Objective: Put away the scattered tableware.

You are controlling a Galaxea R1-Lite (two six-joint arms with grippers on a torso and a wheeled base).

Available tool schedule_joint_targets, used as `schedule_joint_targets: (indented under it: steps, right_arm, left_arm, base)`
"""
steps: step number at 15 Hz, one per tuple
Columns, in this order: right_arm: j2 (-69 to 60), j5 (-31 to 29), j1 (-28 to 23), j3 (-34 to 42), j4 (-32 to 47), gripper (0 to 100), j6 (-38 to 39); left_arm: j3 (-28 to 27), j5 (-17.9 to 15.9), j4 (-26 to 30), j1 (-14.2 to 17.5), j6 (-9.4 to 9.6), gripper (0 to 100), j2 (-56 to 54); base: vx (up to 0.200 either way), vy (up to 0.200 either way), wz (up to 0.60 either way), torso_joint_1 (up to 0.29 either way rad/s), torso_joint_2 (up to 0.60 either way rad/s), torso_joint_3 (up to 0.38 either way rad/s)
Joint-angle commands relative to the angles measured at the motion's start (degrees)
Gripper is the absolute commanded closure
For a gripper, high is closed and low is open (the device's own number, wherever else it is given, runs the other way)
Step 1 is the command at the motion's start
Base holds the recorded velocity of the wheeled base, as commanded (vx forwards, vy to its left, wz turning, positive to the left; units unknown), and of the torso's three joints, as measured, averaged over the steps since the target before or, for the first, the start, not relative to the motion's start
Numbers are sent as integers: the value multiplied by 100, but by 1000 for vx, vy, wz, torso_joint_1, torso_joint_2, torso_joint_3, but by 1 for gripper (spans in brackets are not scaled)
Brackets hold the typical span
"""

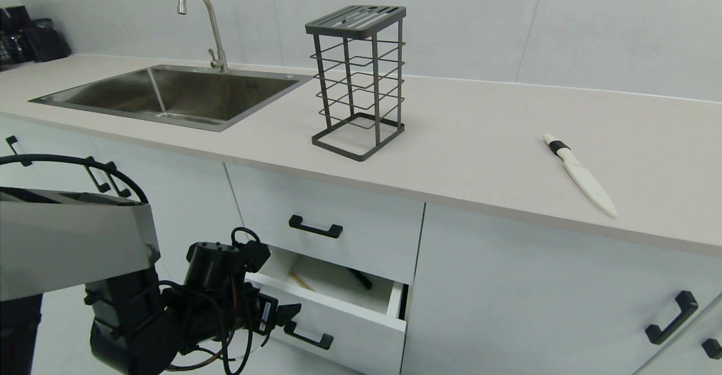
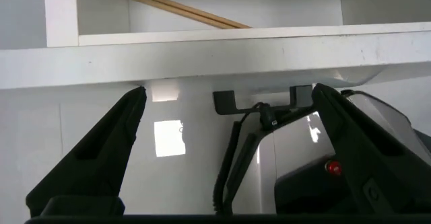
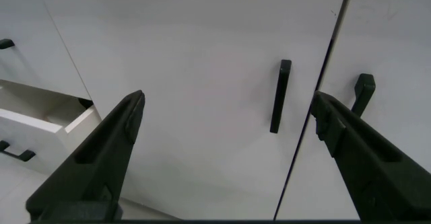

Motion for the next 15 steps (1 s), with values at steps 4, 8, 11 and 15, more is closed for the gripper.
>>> schedule_joint_targets:
  steps: [4, 8, 11, 15]
  right_arm:
    - [6, 2, 1, 0, -1, 0, -1]
    - [6, 2, 1, 0, -1, 0, -1]
    - [6, 2, 1, -9, -1, 0, -1]
    - [6, 2, 1, 0, -1, 0, -1]
  left_arm:
    - [-451, -1, -347, 105, -92, 0, 349]
    - [-443, -1, -1463, 114, -188, 0, 956]
    - [-21, 8, -2008, 114, -188, 0, 1026]
    - [-65, -1, -2307, 167, -188, 0, 1114]
  base:
    - [0, 0, 0, 0, 0, 0]
    - [0, 0, 0, 0, 0, 0]
    - [0, 0, 0, 0, 0, 0]
    - [0, 0, 0, 0, 0, 0]
